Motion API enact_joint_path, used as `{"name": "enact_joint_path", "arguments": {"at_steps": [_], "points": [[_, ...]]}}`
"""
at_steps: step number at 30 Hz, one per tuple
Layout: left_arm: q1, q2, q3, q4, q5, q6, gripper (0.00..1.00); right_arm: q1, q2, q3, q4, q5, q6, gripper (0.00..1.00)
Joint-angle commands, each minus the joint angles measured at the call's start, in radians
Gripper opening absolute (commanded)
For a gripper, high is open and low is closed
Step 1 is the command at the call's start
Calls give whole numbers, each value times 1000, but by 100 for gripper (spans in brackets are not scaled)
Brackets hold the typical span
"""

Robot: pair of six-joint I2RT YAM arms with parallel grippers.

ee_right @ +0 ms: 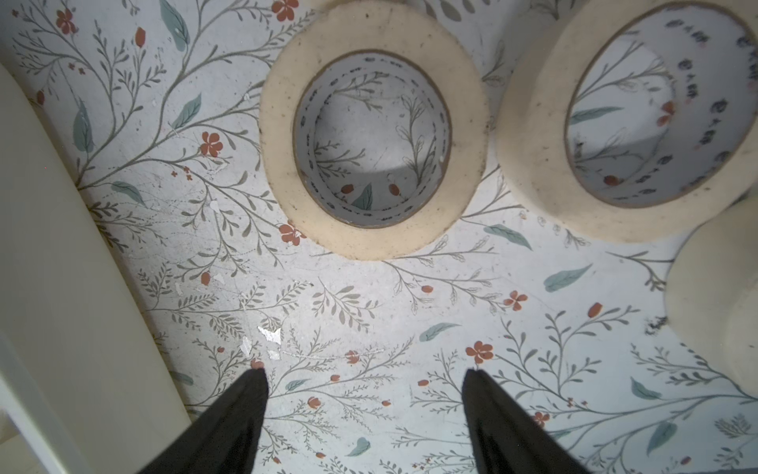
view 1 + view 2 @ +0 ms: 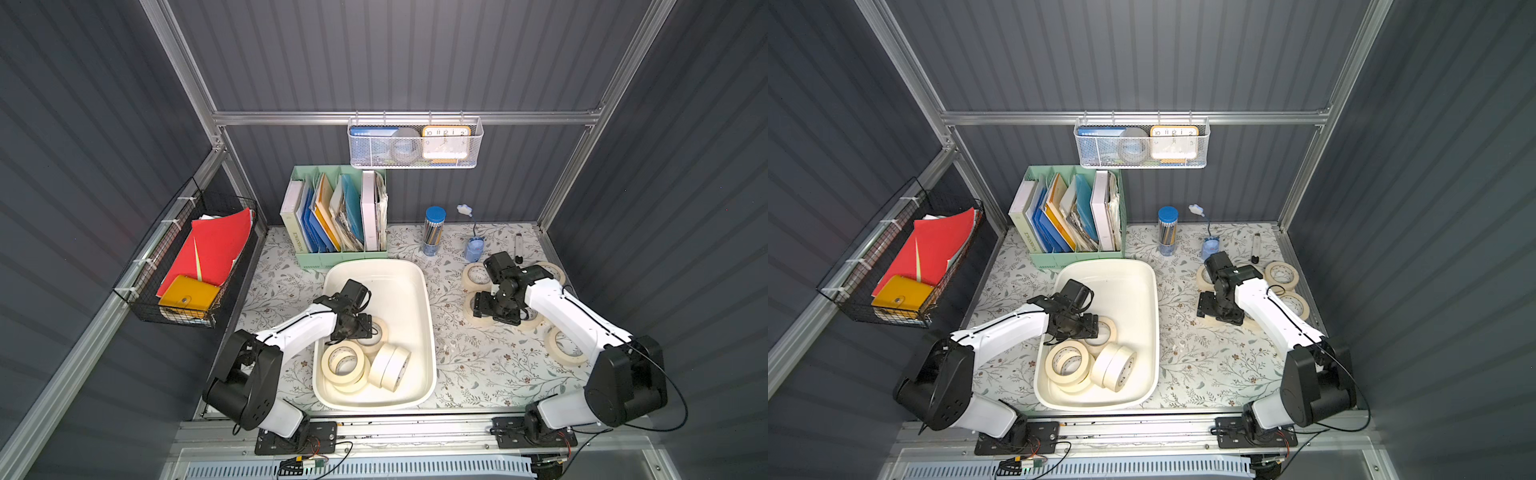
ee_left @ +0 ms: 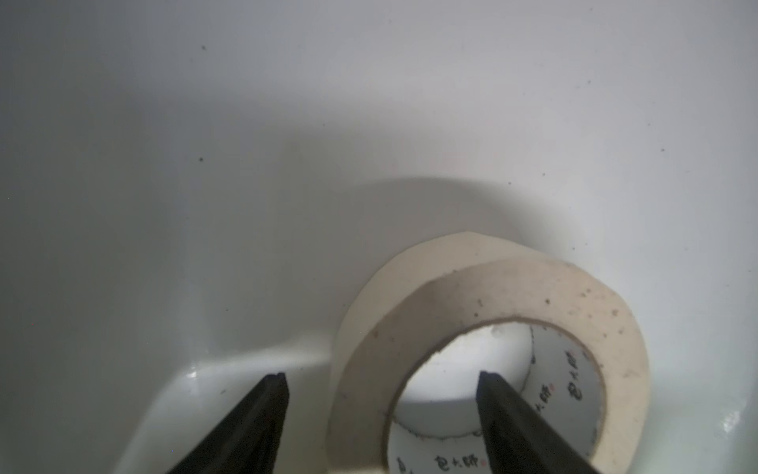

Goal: Take out the art tape in the storage box
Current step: Pick up the art tape from the storage box.

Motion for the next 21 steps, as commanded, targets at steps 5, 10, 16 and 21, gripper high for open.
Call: {"name": "enact_joint_path", "arguments": {"at_steps": [5,10,16,21], "points": [[7,57,-25,47,25,23,63,4,-31,-10,-11,5,-19,80],[7,70,2,46,10,32,41,12,-45,0,-24,3,-24,79],[7,65,72,1,-22,64,28,72,-35,64,-61,4,-29,79],[7,46,169,-64,-53,96,25,172,14,198,-85,-1,-11,78]]}}
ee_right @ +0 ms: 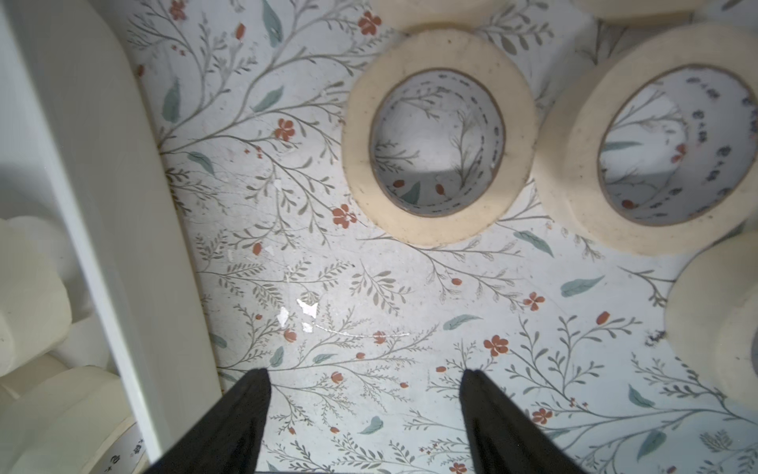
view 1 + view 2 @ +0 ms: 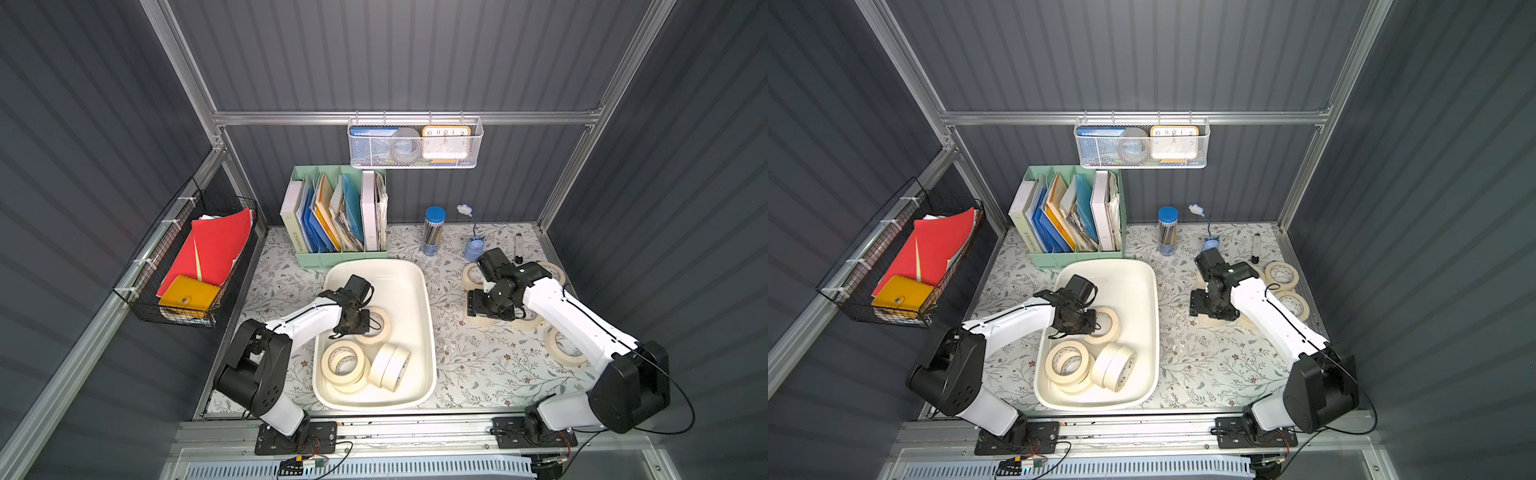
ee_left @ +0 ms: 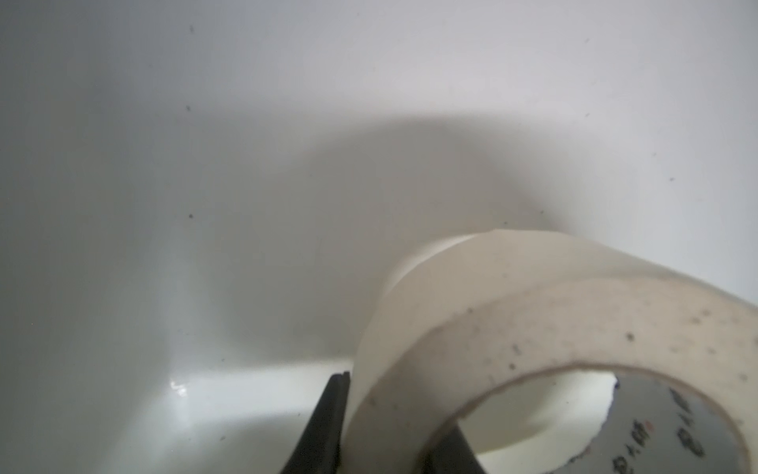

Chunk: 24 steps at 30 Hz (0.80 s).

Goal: Take out the art tape in the storage box
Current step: Pick up the art tape from the storage box.

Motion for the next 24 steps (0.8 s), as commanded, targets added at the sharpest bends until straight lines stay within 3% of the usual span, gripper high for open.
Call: {"name": "enact_joint_path", "arguments": {"at_steps": [1,12,17,24], "points": [[1,-21,93,-49,-38,43,25,71,44,109,-34,-3,11,78],[-46,-35,248,-74,-26,75,25,319,358,496,4,-109,50,71],[-72,-33,274,-82,-36,68,25,347,466,596,0,-118,45,69],[-82,-47,280,-74,-31,59,25,349,516,609,25,-131,54,65]]}}
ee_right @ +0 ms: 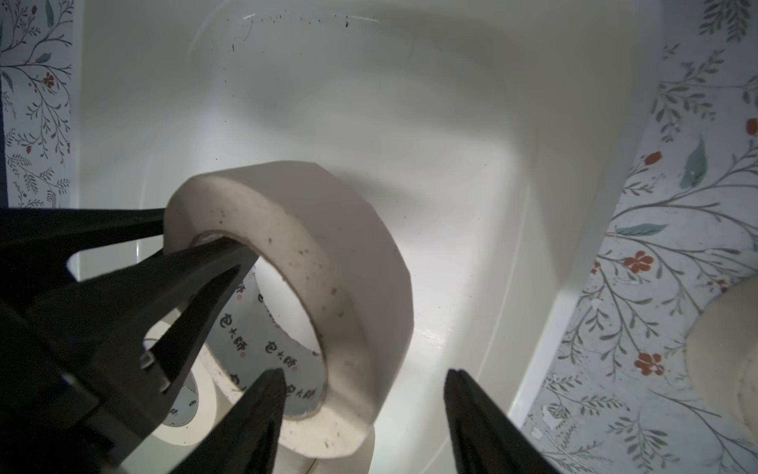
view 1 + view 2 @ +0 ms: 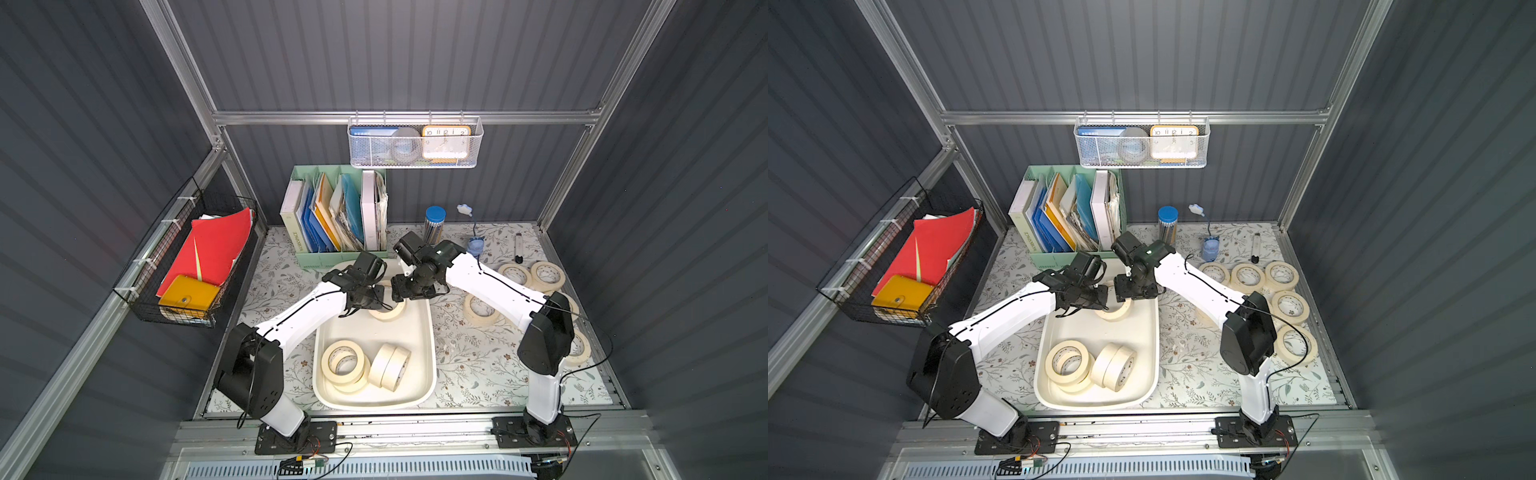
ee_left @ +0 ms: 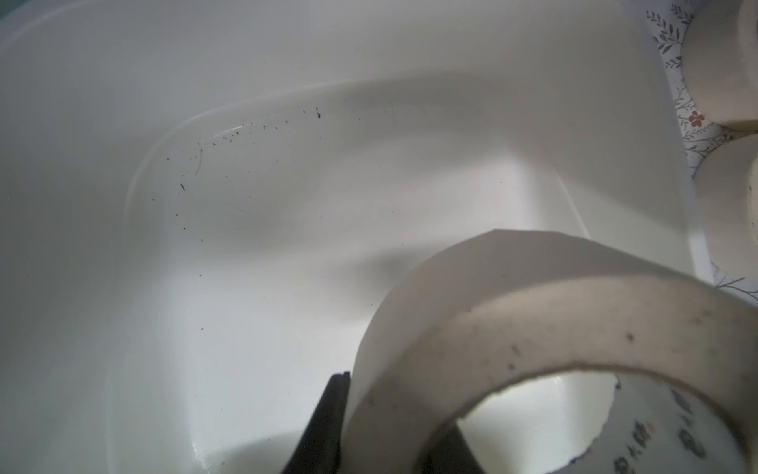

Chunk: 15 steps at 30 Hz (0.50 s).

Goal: Take out the art tape in the storage box
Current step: Pick up the art tape from the storage box.

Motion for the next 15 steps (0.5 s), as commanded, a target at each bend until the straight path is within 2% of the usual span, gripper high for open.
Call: {"name": "enact_joint_path", "arguments": {"at_steps": [1,5,10,15], "points": [[-6,-41,30,0,2,1,25,-2,13,19,10,-11,12,64],[-8,-70,12,30,26,-13,26,-2,14,-15,48,-5,22,42],[-8,-120,-33,99,95,-39,27,-7,11,-56,92,-4,35,27],[-7,-157,-64,137,163,-52,29,-15,0,-87,115,13,45,0]]}}
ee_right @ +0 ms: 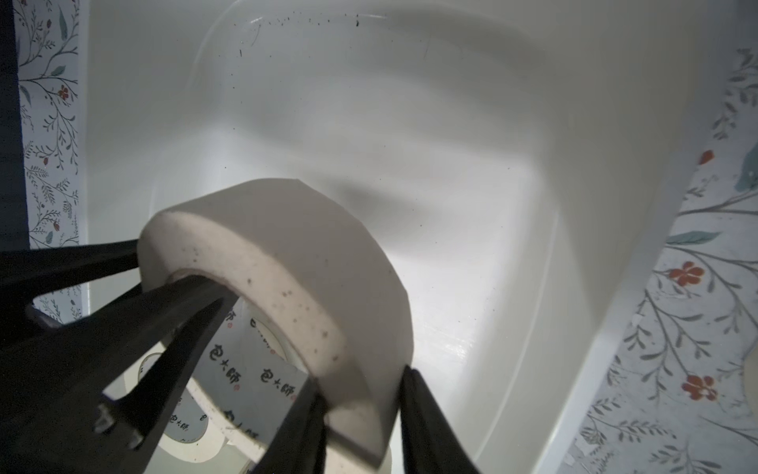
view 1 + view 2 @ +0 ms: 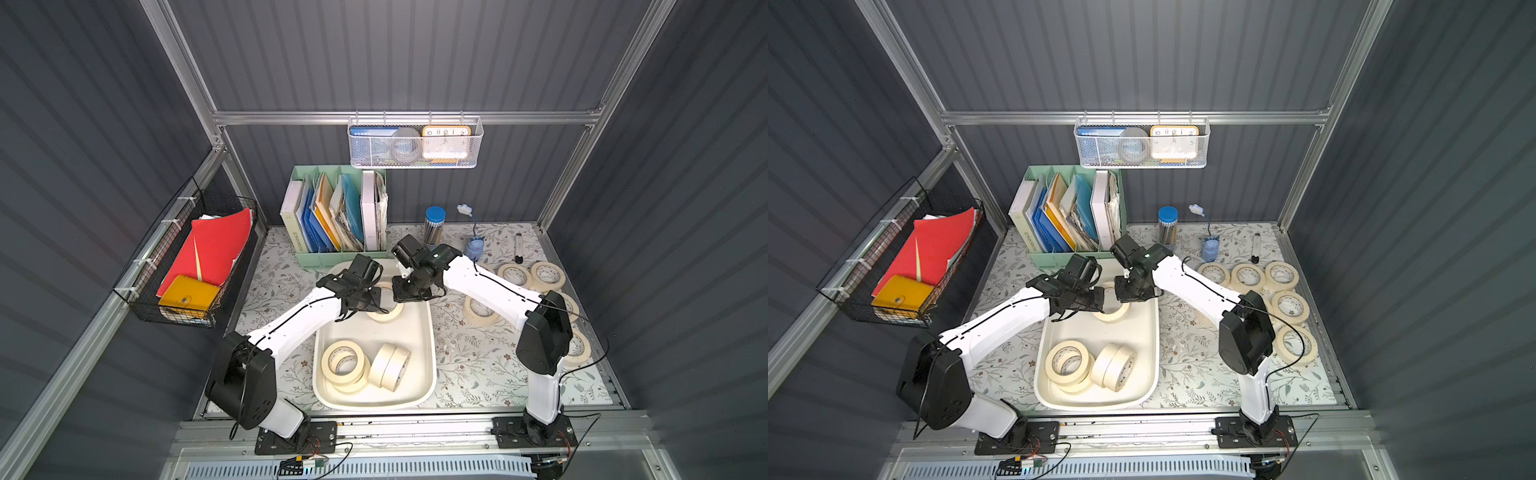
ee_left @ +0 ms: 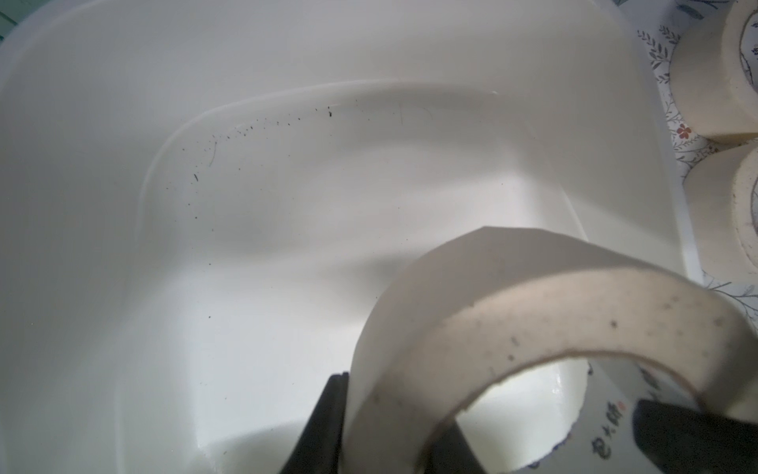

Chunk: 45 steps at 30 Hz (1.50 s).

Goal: Take out the art tape in the storage box
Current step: Pick up the art tape from the storage box, then place the art tape at the center of the board.

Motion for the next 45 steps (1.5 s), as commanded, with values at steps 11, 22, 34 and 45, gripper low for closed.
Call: {"name": "enact_joint_path", "arguments": {"at_steps": [11,22,34,45], "points": [[-9,-179,-43,164,180,-2,75,-78,-41,-53,28,31,-4,0],[-9,-286,-80,147,115,39,94,-189,-317,-256,-101,185,-26,0],[-9,-238,-120,188,153,50,92,-611,-817,-811,-126,225,37,0],[-9,-264,-169,238,178,61,92,-803,-747,-1030,-6,176,101,0]]}}
